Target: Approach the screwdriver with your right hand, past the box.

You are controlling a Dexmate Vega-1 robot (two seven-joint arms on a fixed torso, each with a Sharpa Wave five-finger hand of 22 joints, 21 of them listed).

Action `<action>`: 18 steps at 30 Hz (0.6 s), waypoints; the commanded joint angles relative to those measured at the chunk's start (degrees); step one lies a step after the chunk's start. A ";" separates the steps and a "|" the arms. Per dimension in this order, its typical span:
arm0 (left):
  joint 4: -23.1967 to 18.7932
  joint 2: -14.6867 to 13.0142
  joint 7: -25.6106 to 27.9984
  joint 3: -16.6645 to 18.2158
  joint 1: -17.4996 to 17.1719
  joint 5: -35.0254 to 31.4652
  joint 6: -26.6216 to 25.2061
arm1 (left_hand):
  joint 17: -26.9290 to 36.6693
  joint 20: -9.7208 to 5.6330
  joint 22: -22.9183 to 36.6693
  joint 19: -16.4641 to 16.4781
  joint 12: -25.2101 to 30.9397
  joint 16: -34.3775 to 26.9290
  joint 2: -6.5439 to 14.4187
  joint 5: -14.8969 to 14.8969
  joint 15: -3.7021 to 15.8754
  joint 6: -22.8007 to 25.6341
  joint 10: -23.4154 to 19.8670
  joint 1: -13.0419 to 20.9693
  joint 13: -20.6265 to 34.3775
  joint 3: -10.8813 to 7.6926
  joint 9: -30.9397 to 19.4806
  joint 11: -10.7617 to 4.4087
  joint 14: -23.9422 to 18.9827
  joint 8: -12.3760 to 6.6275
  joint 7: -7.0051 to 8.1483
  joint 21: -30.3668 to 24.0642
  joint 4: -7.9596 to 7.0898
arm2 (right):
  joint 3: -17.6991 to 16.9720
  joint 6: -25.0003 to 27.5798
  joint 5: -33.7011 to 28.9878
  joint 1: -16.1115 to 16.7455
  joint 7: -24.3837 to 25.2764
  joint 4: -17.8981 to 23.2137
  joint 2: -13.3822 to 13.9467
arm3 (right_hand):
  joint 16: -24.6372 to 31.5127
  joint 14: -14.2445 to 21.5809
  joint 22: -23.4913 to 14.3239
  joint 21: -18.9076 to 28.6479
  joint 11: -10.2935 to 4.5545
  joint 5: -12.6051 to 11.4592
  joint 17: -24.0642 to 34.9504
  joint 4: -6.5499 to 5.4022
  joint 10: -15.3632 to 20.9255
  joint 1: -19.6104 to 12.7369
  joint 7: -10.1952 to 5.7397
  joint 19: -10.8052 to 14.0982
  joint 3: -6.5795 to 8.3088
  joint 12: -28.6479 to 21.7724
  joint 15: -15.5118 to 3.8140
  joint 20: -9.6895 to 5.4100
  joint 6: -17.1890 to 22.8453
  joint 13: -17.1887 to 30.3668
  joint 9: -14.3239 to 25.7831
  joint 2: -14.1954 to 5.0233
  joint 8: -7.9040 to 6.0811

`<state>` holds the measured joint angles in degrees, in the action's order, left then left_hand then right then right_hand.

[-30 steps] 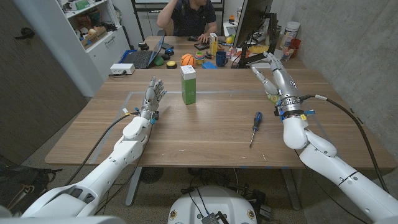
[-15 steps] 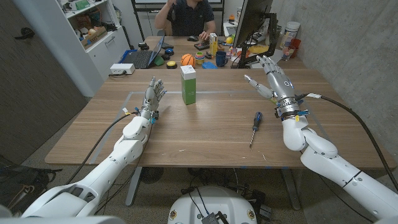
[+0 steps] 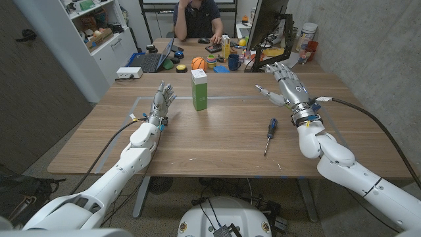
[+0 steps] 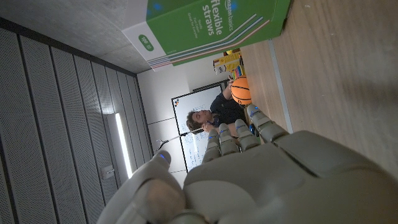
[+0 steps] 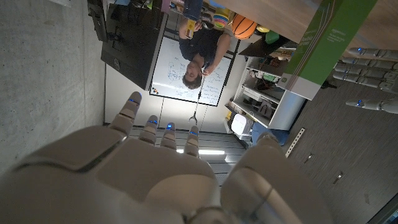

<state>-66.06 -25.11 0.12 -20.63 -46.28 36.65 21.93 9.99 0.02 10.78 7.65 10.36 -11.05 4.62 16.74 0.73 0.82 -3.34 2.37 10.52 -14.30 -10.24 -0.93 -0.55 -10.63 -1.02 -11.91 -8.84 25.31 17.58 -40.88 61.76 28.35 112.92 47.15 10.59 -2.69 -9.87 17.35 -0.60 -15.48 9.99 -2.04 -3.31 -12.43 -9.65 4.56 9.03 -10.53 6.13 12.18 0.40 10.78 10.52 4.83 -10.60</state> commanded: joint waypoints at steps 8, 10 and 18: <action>-0.06 -0.06 0.06 0.11 -0.13 0.12 -0.03 | 0.18 0.04 0.18 0.48 0.43 -0.27 1.67 0.35 0.02 0.41 -0.28 -0.53 0.32 0.37 -0.23 -0.24 -0.46 -0.33 0.26 -0.13 -0.16 | 3.20 5.05 -0.37 -1.96 -4.84 -0.23 2.16 | 0.37 0.20 -0.08 -0.50 -0.37 -0.48 0.14 0.60 0.19 -1.43 -0.82 0.57 0.34 -0.16 -0.07 0.07 0.14 0.11 0.15 -0.35 -0.38; -0.06 -0.08 0.00 0.11 -0.12 0.11 0.03 | 0.18 0.02 0.18 0.48 0.43 -0.27 1.67 0.36 0.03 0.39 -0.29 -0.53 0.32 0.37 -0.23 -0.23 -0.45 -0.32 0.29 -0.13 -0.16 | 3.47 5.15 -0.41 -2.12 -4.99 -0.34 2.32 | 0.50 0.42 -0.07 -0.57 -0.63 -0.55 0.12 0.69 0.55 -1.64 -0.83 0.88 0.34 -0.31 -0.32 0.01 0.31 0.08 0.13 -0.44 -0.44; -0.23 -0.21 0.09 0.27 -0.36 0.17 0.17 | 0.18 0.02 0.18 0.48 0.42 -0.27 1.65 0.39 0.03 0.38 -0.25 -0.57 0.32 0.44 -0.23 -0.25 -0.45 -0.32 0.34 -0.12 -0.17 | 4.95 6.06 -0.61 -3.19 -8.00 -0.45 3.16 | 0.96 1.58 -0.02 -0.88 -1.45 -0.79 0.01 1.04 2.52 -2.40 -1.26 2.87 0.16 -0.84 -1.10 -0.09 3.31 -0.11 0.00 -0.74 -1.26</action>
<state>-66.04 -25.15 0.14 -20.58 -46.35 36.69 21.96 9.99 0.03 10.78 7.65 10.36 -11.05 4.62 16.74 0.73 0.82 -3.34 2.38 10.52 -14.05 -10.24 -0.93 -0.54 -10.63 -1.02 -11.91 -9.10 28.33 22.10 -41.34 59.92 23.82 112.78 49.20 11.08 -1.55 -9.88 16.66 -1.74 -15.71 9.86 -1.34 -1.51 -14.32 -10.82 6.64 9.27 -10.86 5.01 12.15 2.74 10.65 10.38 4.29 -11.50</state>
